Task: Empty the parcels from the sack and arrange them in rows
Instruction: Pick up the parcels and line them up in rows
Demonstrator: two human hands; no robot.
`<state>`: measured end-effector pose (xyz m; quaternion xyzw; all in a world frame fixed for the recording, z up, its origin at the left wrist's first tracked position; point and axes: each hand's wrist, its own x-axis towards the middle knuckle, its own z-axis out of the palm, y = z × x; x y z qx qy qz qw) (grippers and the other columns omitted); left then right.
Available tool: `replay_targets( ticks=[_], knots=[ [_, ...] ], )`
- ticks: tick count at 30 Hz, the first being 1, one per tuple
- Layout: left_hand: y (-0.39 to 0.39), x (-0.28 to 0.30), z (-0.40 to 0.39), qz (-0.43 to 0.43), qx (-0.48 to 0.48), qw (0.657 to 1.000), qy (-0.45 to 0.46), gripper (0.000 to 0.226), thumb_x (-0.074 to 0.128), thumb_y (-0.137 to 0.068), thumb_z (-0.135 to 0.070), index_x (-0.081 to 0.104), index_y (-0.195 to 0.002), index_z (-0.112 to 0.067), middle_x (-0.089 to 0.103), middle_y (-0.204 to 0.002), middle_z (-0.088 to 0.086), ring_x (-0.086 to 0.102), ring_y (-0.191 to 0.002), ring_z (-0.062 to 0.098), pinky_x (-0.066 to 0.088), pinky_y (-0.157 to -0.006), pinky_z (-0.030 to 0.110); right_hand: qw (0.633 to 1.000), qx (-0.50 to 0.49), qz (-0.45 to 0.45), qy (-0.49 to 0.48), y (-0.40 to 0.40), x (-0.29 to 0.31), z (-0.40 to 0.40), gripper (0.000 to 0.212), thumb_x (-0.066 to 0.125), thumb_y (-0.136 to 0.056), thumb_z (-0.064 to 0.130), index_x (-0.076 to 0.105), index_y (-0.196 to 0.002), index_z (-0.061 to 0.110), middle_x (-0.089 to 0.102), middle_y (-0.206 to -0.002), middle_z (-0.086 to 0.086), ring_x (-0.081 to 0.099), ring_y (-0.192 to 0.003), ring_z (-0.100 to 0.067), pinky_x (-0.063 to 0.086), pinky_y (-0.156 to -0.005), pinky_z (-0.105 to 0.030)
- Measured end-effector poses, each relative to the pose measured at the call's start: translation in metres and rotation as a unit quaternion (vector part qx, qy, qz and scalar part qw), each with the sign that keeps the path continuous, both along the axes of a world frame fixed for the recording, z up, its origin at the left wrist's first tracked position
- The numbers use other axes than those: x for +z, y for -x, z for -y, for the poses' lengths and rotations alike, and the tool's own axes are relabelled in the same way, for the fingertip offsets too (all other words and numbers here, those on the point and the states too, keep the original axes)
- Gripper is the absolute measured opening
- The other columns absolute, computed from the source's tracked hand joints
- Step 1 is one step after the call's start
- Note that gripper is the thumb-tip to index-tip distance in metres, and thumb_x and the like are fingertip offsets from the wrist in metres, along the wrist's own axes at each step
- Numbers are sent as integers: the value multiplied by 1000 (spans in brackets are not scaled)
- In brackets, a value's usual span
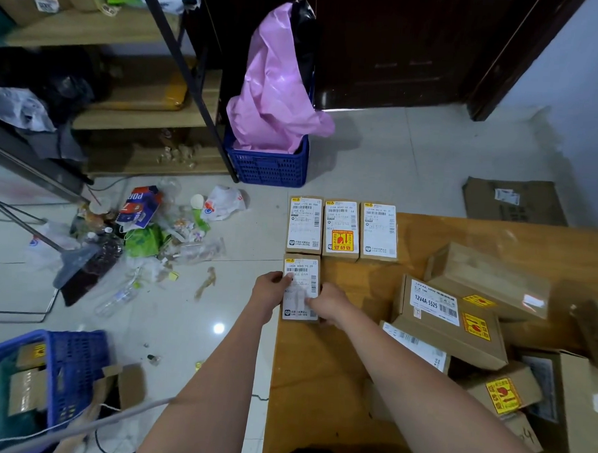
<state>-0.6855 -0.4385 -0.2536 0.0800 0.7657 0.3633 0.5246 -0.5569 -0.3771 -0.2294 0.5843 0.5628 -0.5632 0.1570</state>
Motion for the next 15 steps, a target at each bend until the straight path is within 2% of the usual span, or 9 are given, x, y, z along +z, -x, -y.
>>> replay_targets(
  ticks=[10,13,15],
  knots=[
    [1,4,-2,-14,-19,1000,16,20,59,-98,-28,67,-101,-9,72,-105,12,70,-99,31,57,-89,50,1000,-20,-14,11,-7,-3,1,37,63,-95,26,52,-129,15,63,-128,-7,64,-111,-26,61,-81,-43],
    [0,3,-3,-15,-8,1000,22,29,61,-96,-32,64,-113,-8,71,-114,10,69,-100,28,58,-89,47,1000,-3,-16,1,-9,-2,1,40,61,-97,30,49,-132,16,61,-132,-7,63,-115,-26,59,-85,-42],
    [-3,6,-5,-81,14,996,33,38,60,-95,-37,59,-122,-9,68,-115,7,66,-98,24,56,-85,38,1000,15,-13,-23,-14,2,-2,49,58,-98,33,43,-141,14,56,-139,-8,58,-122,-26,56,-92,-37]
  ],
)
